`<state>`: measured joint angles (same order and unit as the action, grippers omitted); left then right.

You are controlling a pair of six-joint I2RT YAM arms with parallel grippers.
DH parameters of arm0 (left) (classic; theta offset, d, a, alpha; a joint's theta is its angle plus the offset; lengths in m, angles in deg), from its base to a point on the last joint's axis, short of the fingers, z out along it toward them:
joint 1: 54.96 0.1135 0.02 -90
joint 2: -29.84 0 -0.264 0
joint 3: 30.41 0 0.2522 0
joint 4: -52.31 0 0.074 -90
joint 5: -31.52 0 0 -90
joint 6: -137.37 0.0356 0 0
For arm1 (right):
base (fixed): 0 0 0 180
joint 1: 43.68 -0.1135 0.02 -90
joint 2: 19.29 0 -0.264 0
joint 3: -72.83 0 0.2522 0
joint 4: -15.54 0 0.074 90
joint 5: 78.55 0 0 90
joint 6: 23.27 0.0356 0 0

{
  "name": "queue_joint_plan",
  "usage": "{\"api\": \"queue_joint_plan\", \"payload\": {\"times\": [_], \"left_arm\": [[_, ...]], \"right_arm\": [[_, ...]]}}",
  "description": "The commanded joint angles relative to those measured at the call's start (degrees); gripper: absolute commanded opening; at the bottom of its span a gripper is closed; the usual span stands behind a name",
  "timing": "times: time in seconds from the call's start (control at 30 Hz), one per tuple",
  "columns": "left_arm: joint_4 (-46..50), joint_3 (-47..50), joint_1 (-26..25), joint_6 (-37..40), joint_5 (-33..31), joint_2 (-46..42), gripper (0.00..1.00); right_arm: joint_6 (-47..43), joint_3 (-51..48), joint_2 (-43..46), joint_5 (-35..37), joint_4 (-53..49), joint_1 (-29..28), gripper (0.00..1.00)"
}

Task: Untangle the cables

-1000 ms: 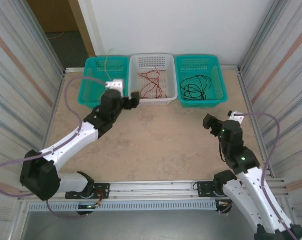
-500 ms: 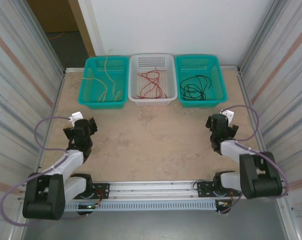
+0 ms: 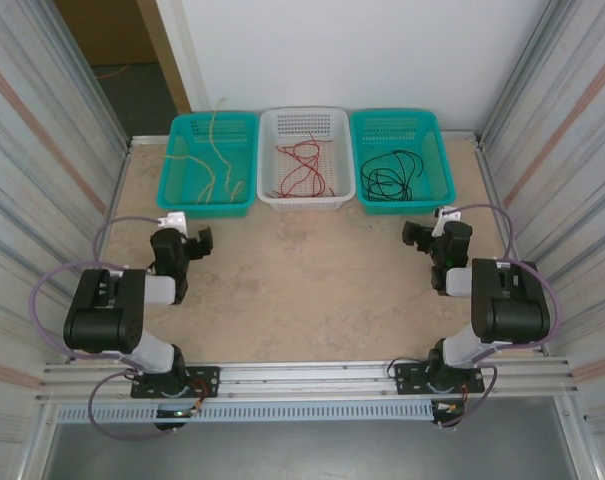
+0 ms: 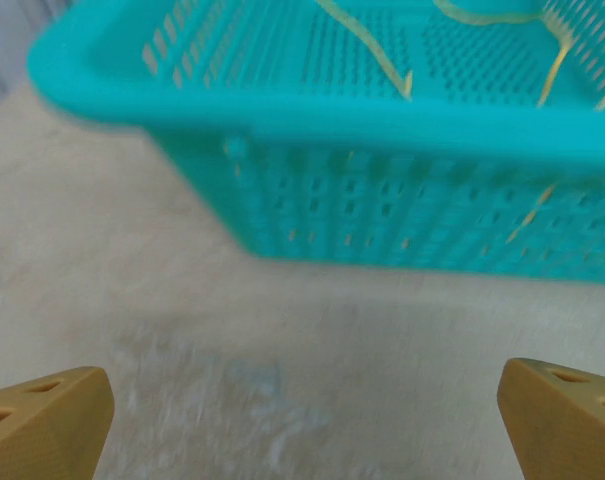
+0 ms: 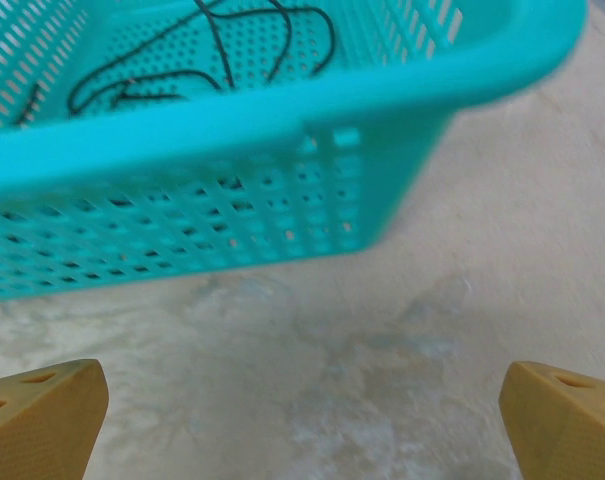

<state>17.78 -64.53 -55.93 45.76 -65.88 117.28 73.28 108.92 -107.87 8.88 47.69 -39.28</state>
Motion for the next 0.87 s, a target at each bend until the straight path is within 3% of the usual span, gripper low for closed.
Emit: {"api": "queue_joint_plan", "payload": {"times": [0.0, 0.07, 0.13, 0.3, 0.83], "left_arm": [[2.0, -1.6, 0.8, 1.9, 4.0, -1.6, 0.99], [-3.4, -1.1, 0.7, 2.7, 3.0, 0.4, 0.99], [1.9, -1.9, 0.2, 2.3, 2.9, -1.6, 0.99], [-0.3, -1.8, -2.3, 4.1, -1.6, -0.6, 0.99], [1.2, -2.3, -1.9, 3.8, -0.8, -0.9, 0.99]], "right_arm": [[-1.9, 0.9, 0.4, 0.4, 0.2, -1.6, 0.99], [-1.9, 1.1, 0.2, 2.0, 0.1, -2.0, 0.99], [-1.9, 1.1, 0.3, 1.9, -0.4, -1.9, 0.99], [-1.7, 1.3, 0.3, 1.3, -0.4, -1.7, 0.99], [-1.7, 1.3, 0.3, 1.4, -0.6, -1.7, 0.99]]}}
